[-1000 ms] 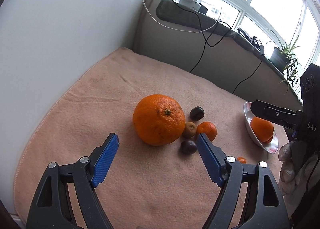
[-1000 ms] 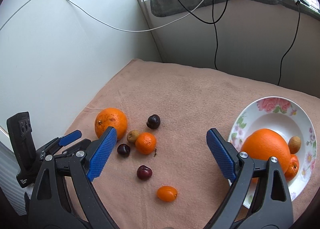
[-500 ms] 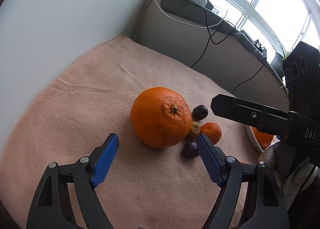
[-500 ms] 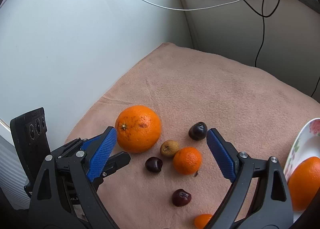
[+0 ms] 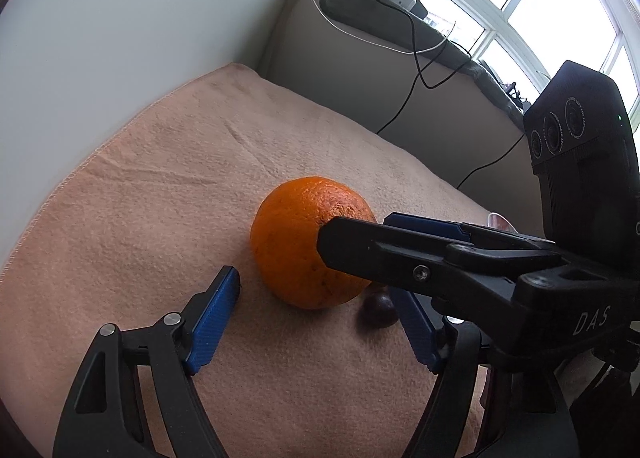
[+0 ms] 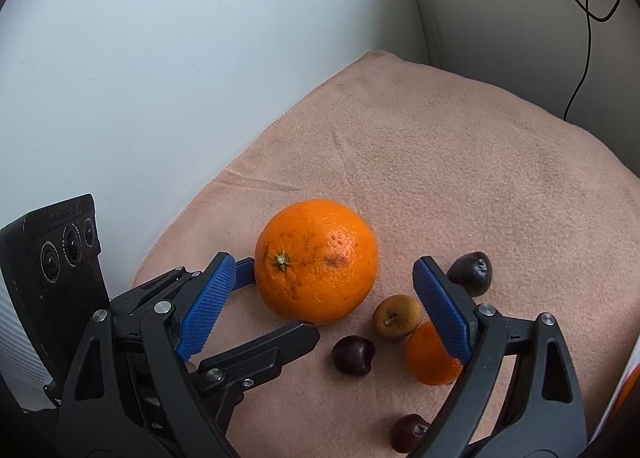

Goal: Organize fruits
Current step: 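Close the right gripper around the second large orange, then lift the large orange with the right gripper and carry it over the plate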

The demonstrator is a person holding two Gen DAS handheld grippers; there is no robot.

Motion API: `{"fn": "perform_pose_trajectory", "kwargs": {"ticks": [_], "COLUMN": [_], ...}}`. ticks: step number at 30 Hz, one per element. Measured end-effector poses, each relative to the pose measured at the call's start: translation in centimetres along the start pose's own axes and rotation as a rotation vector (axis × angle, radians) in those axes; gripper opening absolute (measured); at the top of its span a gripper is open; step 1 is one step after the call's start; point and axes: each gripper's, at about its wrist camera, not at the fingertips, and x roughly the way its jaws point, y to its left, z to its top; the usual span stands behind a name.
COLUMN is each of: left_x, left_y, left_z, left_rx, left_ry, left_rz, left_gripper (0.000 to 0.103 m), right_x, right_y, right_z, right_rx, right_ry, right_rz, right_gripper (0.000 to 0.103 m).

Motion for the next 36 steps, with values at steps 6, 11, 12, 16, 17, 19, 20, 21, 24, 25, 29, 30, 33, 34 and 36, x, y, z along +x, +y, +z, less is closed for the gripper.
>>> {"fn": "perform_pose_trajectory", "kwargs": {"ticks": [6,11,12,16,17,19,20,21,24,25,29,30,33,34,36], "left_x": [0.6,0.8,0.7,0.7,0.7,0.6,0.5,0.4,0.3,0.2,0.0,-0.1,-0.3,-0.5,-0.7], "left_y": [-0.1,0.0,0.0,-0.2,-0.3,-0.5,-0.6,-0.7,-1.0,-1.1,-1.4,-1.6,-2.2,-2.4,-2.8], "left_z": [0.3,0.3,0.2,0.2,0.2,0.2,0.2,0.1,0.0,0.0,0.0,0.0,0.0,0.0,0.0], "left_rx": [-0.003,-0.007,-0.006,0.004,0.006,0.011,0.014,0.016,0.021,0.023,0.033,0.036,0.045,0.048,0.055], "left_ry": [0.013,0.018,0.017,0.015,0.015,0.013,0.012,0.010,0.006,0.006,0.003,0.001,-0.007,-0.010,-0.014], "left_rz": [-0.010,-0.021,-0.020,-0.011,-0.007,0.000,0.005,0.010,0.018,0.018,0.018,0.018,0.019,0.017,0.014], "left_gripper": [0.066,0.064,0.064,0.063,0.063,0.063,0.063,0.063,0.063,0.063,0.063,0.063,0.063,0.063,0.063], "right_x": [1.0,1.7,1.6,1.6,1.6,1.5,1.5,1.4,0.5,0.4,-0.3,-0.5,-1.3,-1.6,-2.0], "right_y": [0.0,0.2,0.2,0.1,0.0,0.0,0.0,0.0,-0.2,-0.3,-0.4,-0.4,-0.4,-0.5,-0.5], "right_z": [0.4,0.4,0.3,0.2,0.2,0.2,0.2,0.2,-0.1,-0.1,-0.3,-0.4,-0.7,-0.7,-0.8], "right_rx": [0.004,-0.010,-0.010,-0.009,-0.009,-0.012,-0.011,-0.008,0.004,0.007,0.009,0.009,0.012,0.012,0.013], "right_ry": [0.023,0.033,0.036,0.026,0.027,0.024,0.022,0.021,0.017,0.015,0.006,0.002,-0.010,-0.015,-0.024], "right_rz": [0.029,0.028,0.018,0.022,0.020,0.015,0.014,0.015,0.022,0.022,0.021,0.021,0.021,0.021,0.019], "right_gripper": [0.087,0.076,0.074,0.073,0.073,0.072,0.072,0.072,0.072,0.072,0.072,0.072,0.072,0.072,0.072]}}
